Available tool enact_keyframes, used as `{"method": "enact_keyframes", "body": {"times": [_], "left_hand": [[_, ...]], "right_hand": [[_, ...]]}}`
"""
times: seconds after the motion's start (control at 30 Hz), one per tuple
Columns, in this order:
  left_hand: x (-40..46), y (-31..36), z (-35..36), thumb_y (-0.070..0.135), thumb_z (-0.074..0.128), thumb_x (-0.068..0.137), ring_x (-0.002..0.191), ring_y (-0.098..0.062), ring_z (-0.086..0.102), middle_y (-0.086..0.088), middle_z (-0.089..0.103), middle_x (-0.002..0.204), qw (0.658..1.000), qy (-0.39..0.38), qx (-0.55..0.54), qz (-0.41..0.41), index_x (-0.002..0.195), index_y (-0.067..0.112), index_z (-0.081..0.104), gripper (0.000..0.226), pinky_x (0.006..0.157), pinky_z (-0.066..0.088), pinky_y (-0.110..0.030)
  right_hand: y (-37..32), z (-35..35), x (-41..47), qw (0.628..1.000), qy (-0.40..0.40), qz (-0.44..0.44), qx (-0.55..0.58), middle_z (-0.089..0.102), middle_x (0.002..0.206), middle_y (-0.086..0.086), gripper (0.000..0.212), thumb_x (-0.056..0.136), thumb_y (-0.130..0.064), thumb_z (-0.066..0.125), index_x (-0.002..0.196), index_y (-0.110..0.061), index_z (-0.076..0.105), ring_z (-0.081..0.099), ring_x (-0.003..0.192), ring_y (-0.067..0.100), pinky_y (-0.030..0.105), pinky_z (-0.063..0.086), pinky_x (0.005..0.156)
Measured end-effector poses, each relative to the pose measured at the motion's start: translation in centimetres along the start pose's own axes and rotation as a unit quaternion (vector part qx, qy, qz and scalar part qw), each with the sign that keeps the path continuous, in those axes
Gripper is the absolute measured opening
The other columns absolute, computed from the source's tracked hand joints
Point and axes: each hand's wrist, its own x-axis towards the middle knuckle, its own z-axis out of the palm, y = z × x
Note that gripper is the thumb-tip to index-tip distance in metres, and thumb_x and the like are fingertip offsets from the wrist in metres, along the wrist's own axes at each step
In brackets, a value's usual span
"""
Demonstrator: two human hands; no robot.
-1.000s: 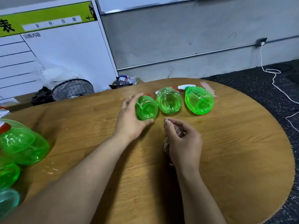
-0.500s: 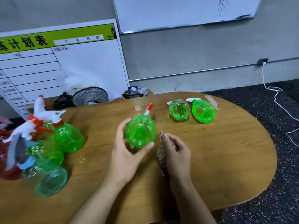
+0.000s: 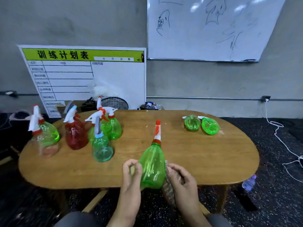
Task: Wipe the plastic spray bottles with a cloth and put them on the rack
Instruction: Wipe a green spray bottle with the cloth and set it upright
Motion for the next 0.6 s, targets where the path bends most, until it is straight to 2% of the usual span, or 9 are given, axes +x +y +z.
{"method": "enact_keyframes", "body": {"times": [0.07,0.17,0.2,0.27,0.3,0.37,0.4,0.5,0.6], "left_hand": [[-1.9,-0.1,-1.0,0.043,0.062,0.092,0.096,-0.015,0.074,0.001,0.075,0.115,0.998,0.003,-0.055,-0.017,0.118,0.030,0.059,0.029,0.094,0.059,-0.056],[-4.6,-0.3,-2.1,0.032,0.067,0.095,0.111,-0.020,0.075,-0.002,0.073,0.131,0.992,-0.028,-0.117,-0.036,0.138,0.033,0.059,0.043,0.089,0.058,-0.042],[-5.1,-0.5,-2.4,0.032,0.079,0.087,0.107,-0.023,0.077,-0.007,0.073,0.132,0.989,-0.027,-0.139,-0.043,0.138,0.030,0.060,0.055,0.083,0.061,-0.040],[-5.9,-1.3,-3.1,0.037,0.098,0.050,0.095,-0.027,0.079,-0.015,0.074,0.125,0.979,-0.012,-0.191,-0.064,0.131,0.024,0.063,0.089,0.070,0.064,-0.040],[-6.5,-1.4,-3.4,0.043,0.099,0.049,0.099,-0.029,0.078,-0.016,0.074,0.125,0.976,0.000,-0.204,-0.070,0.131,0.025,0.064,0.090,0.073,0.064,-0.043],[-8.1,-1.7,-4.1,0.048,0.080,0.081,0.112,-0.029,0.075,-0.009,0.074,0.131,0.978,0.020,-0.193,-0.072,0.138,0.032,0.063,0.061,0.089,0.060,-0.050],[-8.7,-1.9,-4.5,0.048,0.065,0.089,0.114,-0.027,0.075,-0.005,0.075,0.131,0.980,0.021,-0.182,-0.072,0.140,0.035,0.062,0.053,0.091,0.059,-0.051],[-9.4,-2.7,-5.6,0.045,0.052,0.095,0.114,-0.020,0.075,0.004,0.076,0.128,0.987,0.022,-0.141,-0.067,0.141,0.042,0.060,0.047,0.092,0.060,-0.049],[-9.8,-2.7,-5.6,0.039,0.052,0.108,0.126,-0.017,0.069,0.009,0.071,0.137,0.996,0.004,-0.084,-0.038,0.145,0.045,0.056,0.038,0.106,0.055,-0.051]], "right_hand": [[-0.6,-0.3,-2.0,0.999,-0.017,-0.025,-0.031,0.080,0.111,-0.006,0.020,0.092,-0.005,0.074,0.104,-0.020,0.081,0.074,0.109,0.014,0.046,0.057,0.102],[-1.1,-0.6,-5.4,0.996,-0.039,-0.034,-0.072,0.079,0.110,-0.009,0.021,0.092,-0.006,0.076,0.104,-0.022,0.082,0.072,0.110,0.009,0.040,0.055,0.105],[-1.2,-0.6,-6.4,0.995,-0.050,-0.038,-0.079,0.079,0.111,-0.010,0.020,0.093,-0.008,0.076,0.105,-0.023,0.081,0.072,0.110,0.008,0.039,0.055,0.105],[-1.2,-0.3,-8.0,0.990,-0.074,-0.056,-0.106,0.078,0.113,-0.011,0.022,0.095,-0.012,0.073,0.105,-0.030,0.081,0.071,0.113,0.008,0.037,0.054,0.105],[-1.0,-0.1,-8.6,0.985,-0.086,-0.074,-0.130,0.077,0.115,-0.013,0.024,0.097,-0.015,0.072,0.106,-0.036,0.079,0.070,0.114,0.007,0.032,0.053,0.104],[-0.9,0.2,-9.5,0.967,-0.111,-0.110,-0.199,0.075,0.113,-0.019,0.028,0.097,-0.021,0.072,0.106,-0.047,0.077,0.069,0.112,0.004,0.017,0.047,0.100],[-1.2,0.3,-9.6,0.959,-0.116,-0.120,-0.228,0.074,0.111,-0.022,0.028,0.097,-0.024,0.072,0.105,-0.050,0.076,0.069,0.110,0.002,0.011,0.045,0.097],[-3.1,1.2,-9.1,0.959,-0.096,-0.147,-0.223,0.073,0.106,-0.023,0.023,0.095,-0.034,0.068,0.115,-0.043,0.075,0.069,0.105,0.004,0.016,0.050,0.091],[-4.8,2.9,-7.9,0.947,-0.110,-0.192,-0.233,0.071,0.105,-0.026,0.027,0.096,-0.038,0.066,0.120,-0.036,0.076,0.068,0.098,0.006,0.017,0.051,0.084]]}}
